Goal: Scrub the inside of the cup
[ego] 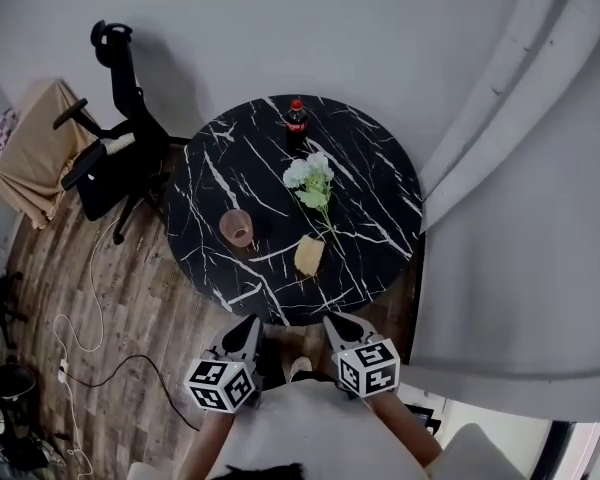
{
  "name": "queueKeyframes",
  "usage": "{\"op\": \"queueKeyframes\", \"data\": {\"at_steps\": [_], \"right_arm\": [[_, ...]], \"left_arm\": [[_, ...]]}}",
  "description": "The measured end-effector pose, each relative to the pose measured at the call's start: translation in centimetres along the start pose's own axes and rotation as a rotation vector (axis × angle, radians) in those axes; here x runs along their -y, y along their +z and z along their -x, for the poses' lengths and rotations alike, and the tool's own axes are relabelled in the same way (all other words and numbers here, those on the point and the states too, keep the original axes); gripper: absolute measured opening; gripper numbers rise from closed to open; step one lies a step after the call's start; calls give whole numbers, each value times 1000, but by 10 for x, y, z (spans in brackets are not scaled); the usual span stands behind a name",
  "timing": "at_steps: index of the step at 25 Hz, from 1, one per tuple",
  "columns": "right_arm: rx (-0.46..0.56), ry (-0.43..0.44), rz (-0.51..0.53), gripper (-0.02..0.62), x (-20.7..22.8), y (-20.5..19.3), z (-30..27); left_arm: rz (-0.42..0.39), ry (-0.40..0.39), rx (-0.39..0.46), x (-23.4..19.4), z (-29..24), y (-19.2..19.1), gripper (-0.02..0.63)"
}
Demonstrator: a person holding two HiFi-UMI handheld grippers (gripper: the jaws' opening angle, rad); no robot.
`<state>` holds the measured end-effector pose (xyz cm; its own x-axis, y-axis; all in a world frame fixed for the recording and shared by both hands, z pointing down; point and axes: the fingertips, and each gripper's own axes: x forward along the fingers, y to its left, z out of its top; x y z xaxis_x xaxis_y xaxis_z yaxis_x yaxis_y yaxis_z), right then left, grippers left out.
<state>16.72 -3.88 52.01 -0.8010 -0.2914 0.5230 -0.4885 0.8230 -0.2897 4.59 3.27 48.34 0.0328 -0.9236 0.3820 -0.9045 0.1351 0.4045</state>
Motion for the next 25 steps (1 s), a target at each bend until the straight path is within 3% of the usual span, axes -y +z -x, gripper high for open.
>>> {"op": "queueKeyframes", "data": {"at_steps": [12, 21, 25], "right_arm": [[-24, -59, -2, 37, -2, 18, -35], [-65, -137, 34, 37, 1, 32, -64], [-110, -185, 89, 54, 7, 35, -80]], "left_arm": [[-12, -16, -15, -41, -18, 26, 12], [-5, -46, -47, -81, -44, 46, 12], [-24, -32, -14, -97, -50, 65, 12]]}}
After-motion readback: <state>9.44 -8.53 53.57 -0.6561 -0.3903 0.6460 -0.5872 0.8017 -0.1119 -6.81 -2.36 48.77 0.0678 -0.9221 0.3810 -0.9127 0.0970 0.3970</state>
